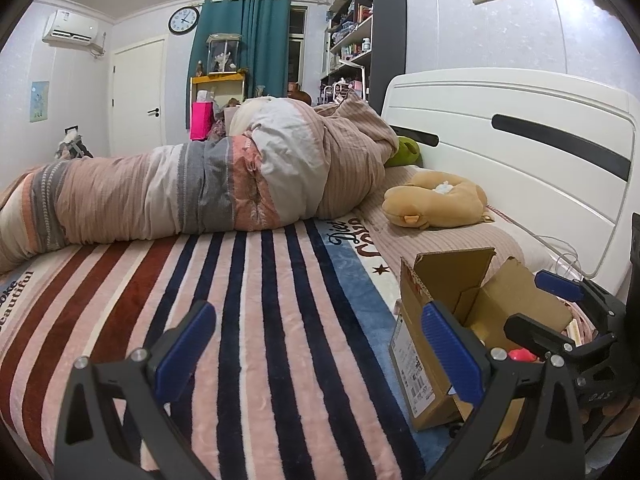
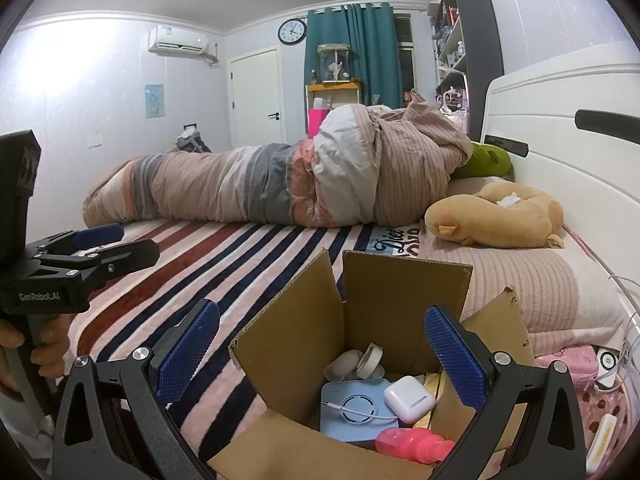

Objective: Organize rigid objects

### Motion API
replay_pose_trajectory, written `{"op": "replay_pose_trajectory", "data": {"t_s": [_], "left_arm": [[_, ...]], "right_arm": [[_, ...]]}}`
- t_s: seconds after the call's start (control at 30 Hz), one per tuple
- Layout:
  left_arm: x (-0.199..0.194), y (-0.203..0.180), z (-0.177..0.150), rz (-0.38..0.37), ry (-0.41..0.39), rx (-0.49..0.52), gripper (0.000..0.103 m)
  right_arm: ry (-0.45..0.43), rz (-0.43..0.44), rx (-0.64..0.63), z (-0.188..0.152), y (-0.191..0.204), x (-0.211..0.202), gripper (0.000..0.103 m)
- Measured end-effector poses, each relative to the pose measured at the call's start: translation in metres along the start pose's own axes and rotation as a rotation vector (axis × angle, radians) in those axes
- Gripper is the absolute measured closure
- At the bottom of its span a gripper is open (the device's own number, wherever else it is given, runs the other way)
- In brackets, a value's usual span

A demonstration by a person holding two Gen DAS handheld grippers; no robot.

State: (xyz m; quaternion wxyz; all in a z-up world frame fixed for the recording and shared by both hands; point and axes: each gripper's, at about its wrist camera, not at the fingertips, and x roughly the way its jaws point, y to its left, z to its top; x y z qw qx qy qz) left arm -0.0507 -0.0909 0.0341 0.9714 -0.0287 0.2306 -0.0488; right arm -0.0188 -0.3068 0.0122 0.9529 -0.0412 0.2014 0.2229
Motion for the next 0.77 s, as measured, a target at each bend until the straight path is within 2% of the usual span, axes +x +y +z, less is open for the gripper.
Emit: {"op": "replay_pose_trajectory", "data": {"t_s": [0.77], "left_arm": [[-0.0019,0.0025,-0.0002,0.011,-0.007,0.001,0.001]], "right_arm": [[0.007,0.001,-0.008,0.0,0.0019,0.0,0.0]]}}
